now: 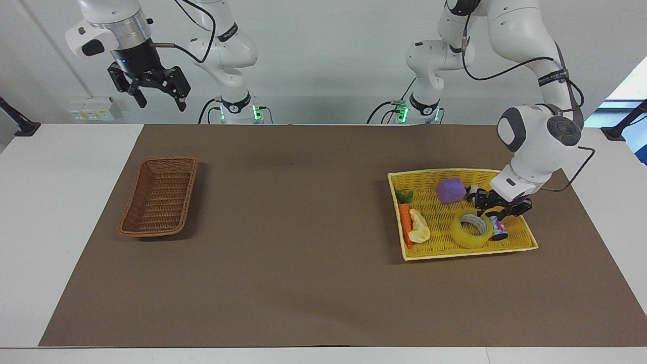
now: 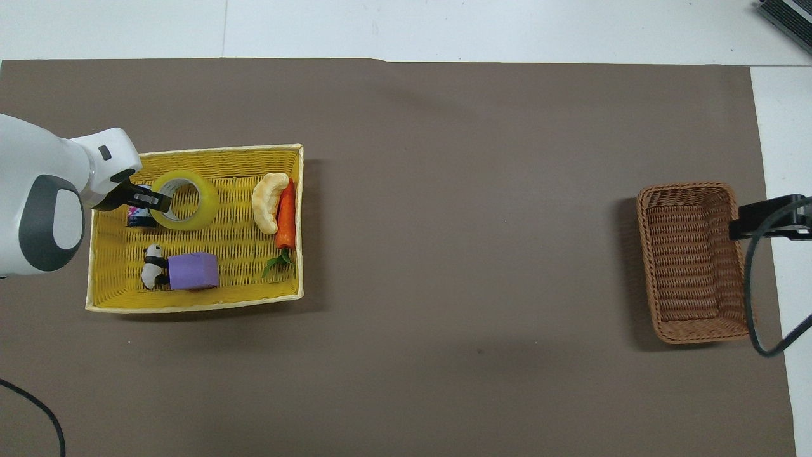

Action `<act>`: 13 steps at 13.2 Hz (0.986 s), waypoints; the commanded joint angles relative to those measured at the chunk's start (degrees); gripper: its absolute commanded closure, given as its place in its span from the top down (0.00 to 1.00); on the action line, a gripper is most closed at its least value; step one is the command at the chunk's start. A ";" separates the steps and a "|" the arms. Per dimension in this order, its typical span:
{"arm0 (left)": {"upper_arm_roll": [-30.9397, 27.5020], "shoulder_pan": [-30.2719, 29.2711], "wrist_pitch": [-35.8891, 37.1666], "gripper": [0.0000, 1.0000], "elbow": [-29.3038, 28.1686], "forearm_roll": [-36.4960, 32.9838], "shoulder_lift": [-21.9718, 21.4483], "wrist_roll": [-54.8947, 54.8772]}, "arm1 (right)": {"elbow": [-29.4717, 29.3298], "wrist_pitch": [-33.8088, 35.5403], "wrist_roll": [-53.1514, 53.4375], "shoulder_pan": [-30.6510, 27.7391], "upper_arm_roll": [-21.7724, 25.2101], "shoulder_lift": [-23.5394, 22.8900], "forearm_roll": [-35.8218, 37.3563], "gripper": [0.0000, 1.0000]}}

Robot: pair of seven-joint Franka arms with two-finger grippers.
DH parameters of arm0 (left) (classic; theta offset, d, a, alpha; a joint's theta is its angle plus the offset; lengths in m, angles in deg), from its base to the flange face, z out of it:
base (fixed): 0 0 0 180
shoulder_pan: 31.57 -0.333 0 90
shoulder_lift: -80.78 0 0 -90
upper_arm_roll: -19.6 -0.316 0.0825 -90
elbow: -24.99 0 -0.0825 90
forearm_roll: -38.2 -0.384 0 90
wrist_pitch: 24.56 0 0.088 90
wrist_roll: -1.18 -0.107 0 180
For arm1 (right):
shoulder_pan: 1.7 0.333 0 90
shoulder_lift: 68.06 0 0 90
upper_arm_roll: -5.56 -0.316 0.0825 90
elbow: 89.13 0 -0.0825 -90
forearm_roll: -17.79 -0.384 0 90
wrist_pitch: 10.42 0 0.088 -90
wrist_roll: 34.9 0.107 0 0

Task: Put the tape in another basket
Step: 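Reach the left gripper into the yellow basket to the yellow tape roll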

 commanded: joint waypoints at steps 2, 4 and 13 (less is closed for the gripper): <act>0.05 -0.36 -4.03 0.57 -1.84 0.24 1.59 -0.43 | 0.13 0.90 -1.32 -0.88 -0.22 0.31 -1.15 1.00; 0.05 -0.45 -4.47 0.57 -1.84 0.24 1.69 -0.78 | 0.13 0.90 -1.32 -0.88 -0.31 0.31 -1.15 1.00; 0.05 -0.27 -5.36 0.08 -2.19 0.24 4.06 -0.17 | 0.13 0.90 -1.32 -0.88 -0.22 0.31 -1.15 1.00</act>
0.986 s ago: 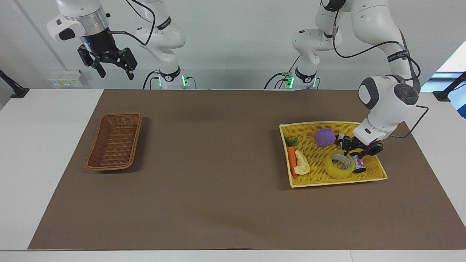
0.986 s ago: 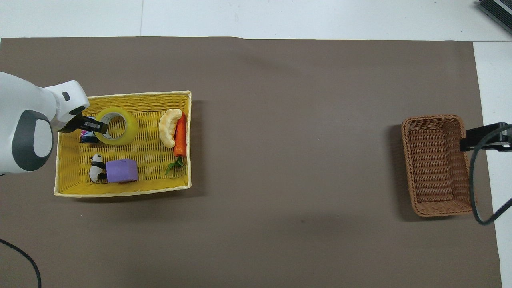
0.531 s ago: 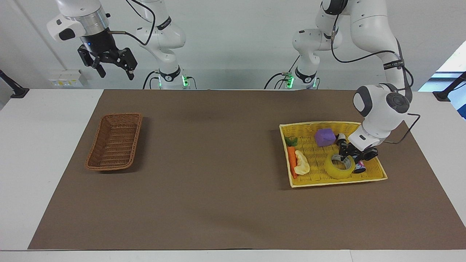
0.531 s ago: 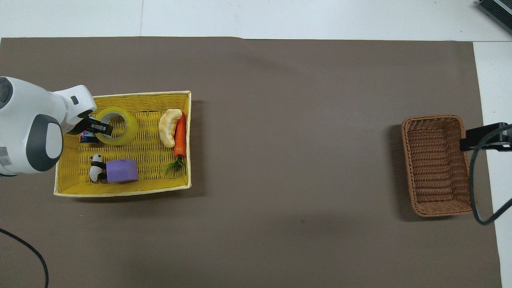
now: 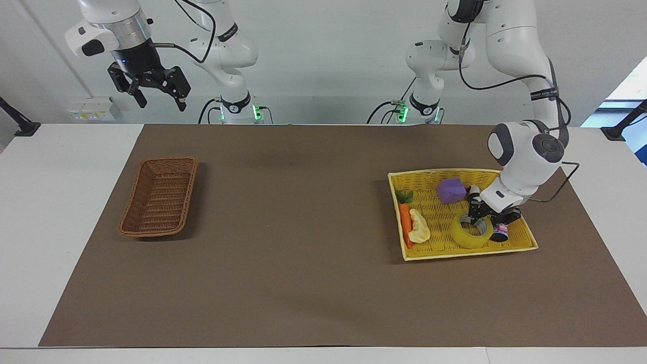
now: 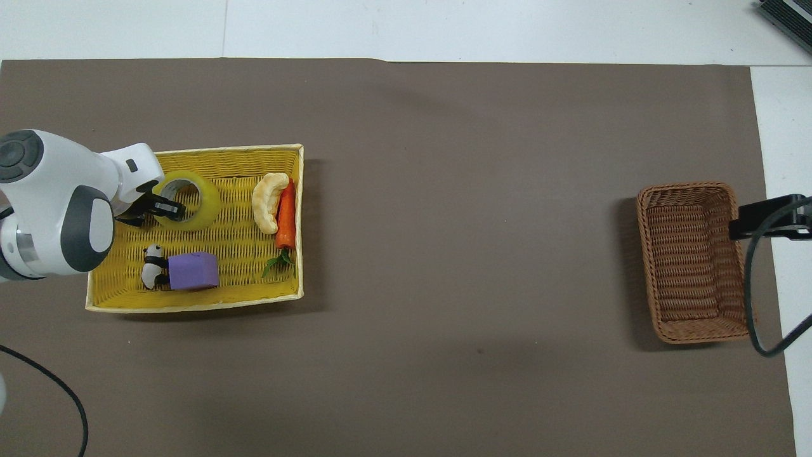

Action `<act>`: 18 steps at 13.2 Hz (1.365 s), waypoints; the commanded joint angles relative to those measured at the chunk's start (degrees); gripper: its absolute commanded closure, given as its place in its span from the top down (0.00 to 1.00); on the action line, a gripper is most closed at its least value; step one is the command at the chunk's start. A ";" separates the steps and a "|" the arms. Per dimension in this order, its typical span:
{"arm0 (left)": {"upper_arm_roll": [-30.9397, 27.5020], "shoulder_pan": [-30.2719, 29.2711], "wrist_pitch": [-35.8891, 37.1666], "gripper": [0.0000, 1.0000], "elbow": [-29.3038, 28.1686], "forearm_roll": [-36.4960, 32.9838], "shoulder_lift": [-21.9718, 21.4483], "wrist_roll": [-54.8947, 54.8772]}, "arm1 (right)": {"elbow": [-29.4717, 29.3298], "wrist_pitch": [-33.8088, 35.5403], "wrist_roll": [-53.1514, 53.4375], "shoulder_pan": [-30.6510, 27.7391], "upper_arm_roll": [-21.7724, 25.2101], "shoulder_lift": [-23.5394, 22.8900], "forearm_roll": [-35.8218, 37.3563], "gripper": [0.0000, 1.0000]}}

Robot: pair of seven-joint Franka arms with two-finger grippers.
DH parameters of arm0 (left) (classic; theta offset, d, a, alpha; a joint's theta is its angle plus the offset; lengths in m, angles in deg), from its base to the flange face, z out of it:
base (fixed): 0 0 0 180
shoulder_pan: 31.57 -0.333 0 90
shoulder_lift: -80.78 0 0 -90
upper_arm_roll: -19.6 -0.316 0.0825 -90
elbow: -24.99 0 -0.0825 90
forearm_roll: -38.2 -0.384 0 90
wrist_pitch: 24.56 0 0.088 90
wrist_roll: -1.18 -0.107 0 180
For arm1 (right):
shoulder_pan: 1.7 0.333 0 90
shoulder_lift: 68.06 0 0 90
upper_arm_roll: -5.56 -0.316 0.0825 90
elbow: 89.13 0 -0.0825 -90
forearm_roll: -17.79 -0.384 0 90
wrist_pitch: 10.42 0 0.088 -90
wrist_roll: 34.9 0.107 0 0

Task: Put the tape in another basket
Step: 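Grasp the tape roll rim with the left gripper and lift it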

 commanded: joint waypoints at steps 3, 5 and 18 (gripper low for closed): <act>0.09 -0.51 4.32 0.00 1.57 0.32 -2.68 -0.01 | 0.13 0.90 -1.32 -0.88 -0.22 0.31 -1.15 1.00; 0.09 -0.51 11.16 0.00 5.70 1.63 -3.91 0.51 | 0.13 1.08 -1.32 -0.88 -0.22 0.31 -1.24 1.00; 7.48 5.00 28.51 0.00 18.03 2.96 -9.28 34.68 | 6.53 -7.25 1.47 3.76 -1.28 0.84 -8.97 1.00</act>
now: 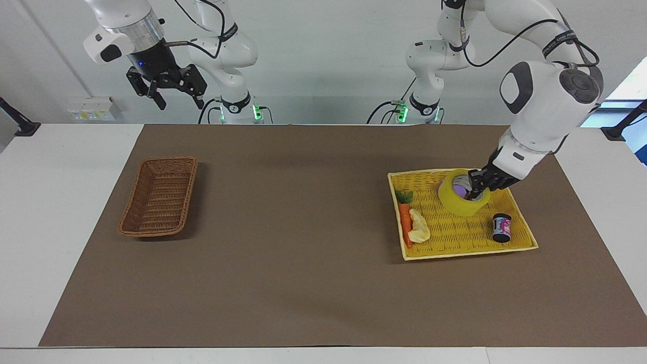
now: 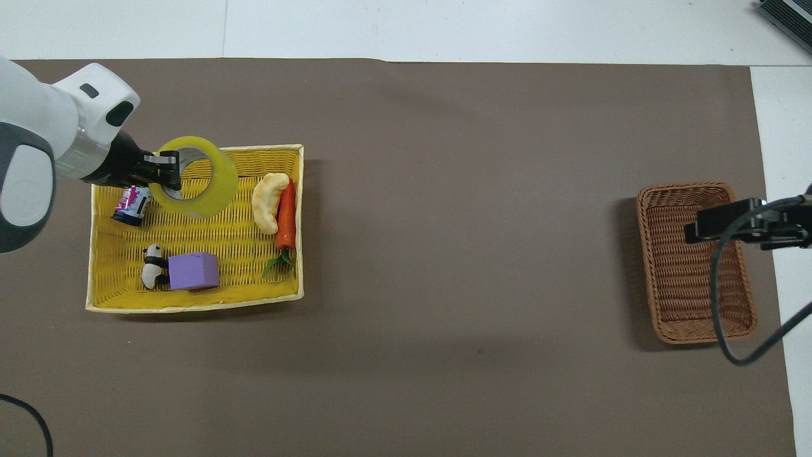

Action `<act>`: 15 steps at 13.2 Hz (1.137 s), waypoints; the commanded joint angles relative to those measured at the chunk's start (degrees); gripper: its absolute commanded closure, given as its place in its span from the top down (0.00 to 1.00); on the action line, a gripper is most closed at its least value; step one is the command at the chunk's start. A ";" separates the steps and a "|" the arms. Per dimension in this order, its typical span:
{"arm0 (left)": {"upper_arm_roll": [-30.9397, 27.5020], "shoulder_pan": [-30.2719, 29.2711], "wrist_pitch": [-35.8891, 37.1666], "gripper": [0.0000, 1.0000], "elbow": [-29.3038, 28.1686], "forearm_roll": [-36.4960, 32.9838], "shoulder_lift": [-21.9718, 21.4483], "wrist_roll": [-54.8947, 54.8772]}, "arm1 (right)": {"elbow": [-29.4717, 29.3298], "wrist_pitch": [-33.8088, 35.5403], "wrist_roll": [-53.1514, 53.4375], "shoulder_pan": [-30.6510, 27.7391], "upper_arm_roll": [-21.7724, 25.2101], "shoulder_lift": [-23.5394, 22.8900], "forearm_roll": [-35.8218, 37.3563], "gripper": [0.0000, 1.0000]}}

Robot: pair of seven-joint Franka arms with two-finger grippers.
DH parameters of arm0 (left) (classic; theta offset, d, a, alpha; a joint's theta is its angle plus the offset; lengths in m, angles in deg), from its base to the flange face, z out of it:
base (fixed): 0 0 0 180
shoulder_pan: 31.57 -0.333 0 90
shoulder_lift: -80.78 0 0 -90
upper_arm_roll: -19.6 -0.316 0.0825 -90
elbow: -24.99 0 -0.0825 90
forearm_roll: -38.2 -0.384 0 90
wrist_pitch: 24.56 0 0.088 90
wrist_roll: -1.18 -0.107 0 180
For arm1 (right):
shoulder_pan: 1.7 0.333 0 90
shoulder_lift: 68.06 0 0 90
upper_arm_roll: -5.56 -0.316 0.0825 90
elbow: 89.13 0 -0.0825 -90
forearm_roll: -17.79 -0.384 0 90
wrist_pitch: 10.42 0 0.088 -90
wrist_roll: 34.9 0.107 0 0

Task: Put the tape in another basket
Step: 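Grasp the tape roll rim with the left gripper and lift it, then carry the tape toward the right gripper while the right gripper approaches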

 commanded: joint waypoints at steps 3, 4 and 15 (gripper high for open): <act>0.04 9.23 2.25 0.00 -0.06 1.27 -1.68 10.58 | 6.48 -9.41 5.44 5.75 -0.32 -0.54 -5.23 1.00; 0.04 10.90 2.42 0.00 -0.40 4.06 -2.11 10.85 | 6.48 -9.59 5.45 7.07 -0.32 -0.89 -6.54 1.00; 0.57 26.46 -13.90 0.00 -8.05 27.46 -2.21 10.85 | 14.66 -17.59 9.84 11.74 -0.32 -2.13 -23.69 1.00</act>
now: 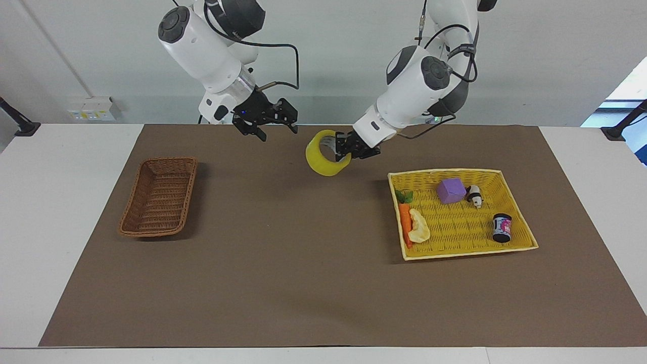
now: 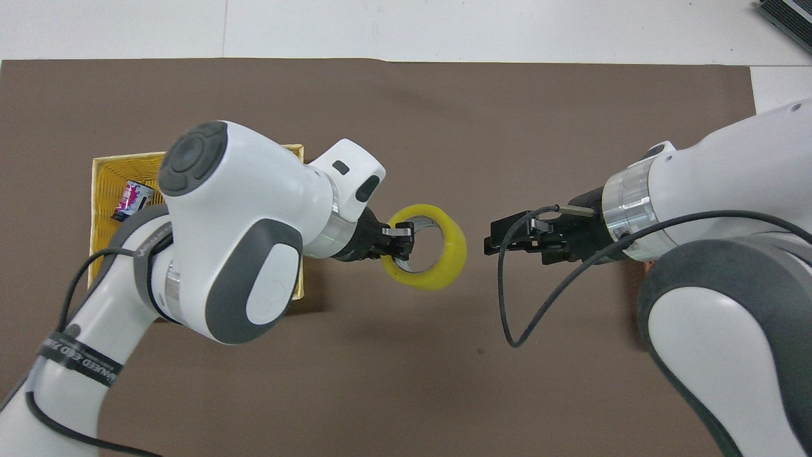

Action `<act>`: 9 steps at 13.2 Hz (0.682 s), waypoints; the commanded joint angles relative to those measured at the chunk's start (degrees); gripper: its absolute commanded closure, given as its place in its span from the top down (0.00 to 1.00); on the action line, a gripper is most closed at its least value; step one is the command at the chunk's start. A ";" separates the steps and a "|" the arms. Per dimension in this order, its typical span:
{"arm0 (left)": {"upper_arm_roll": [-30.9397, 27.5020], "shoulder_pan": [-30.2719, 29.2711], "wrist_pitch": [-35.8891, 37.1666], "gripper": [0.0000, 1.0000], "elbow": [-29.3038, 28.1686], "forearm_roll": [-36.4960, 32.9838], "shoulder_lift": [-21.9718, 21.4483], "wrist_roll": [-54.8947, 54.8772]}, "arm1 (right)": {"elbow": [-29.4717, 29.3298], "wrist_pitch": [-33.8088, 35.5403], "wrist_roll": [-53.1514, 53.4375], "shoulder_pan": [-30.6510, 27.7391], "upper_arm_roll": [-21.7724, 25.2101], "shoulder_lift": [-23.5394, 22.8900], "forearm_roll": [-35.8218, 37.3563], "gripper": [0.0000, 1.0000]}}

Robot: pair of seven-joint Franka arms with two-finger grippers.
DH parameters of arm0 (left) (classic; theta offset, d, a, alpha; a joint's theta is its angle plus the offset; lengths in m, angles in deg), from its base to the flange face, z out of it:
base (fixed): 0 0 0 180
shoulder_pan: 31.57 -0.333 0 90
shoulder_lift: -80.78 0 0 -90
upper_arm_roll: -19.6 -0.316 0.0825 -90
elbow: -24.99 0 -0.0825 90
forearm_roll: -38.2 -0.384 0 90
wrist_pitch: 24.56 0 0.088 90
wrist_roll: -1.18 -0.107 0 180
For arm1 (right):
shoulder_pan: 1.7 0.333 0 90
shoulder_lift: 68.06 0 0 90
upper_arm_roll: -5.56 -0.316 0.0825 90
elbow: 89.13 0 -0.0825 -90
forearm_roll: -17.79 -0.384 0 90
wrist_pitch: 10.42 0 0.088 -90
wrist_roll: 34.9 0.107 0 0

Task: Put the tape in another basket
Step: 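Carry the tape toward the right gripper while the right gripper approaches, then grasp the tape rim with the right gripper while the left gripper holds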

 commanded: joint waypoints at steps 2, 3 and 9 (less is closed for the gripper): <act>-1.02 4.94 -6.83 0.00 -2.24 4.96 -0.91 0.65 | 2.56 -1.86 1.09 -0.10 0.07 0.70 -3.13 1.00; -1.11 6.34 -7.53 0.00 -2.15 5.84 -1.00 1.52 | 3.52 -1.95 0.66 -0.01 0.07 0.70 -3.13 1.00; -1.11 6.71 -8.59 0.00 -0.22 10.13 -1.44 3.99 | 4.32 1.47 -3.47 -2.29 0.16 1.14 -3.13 1.00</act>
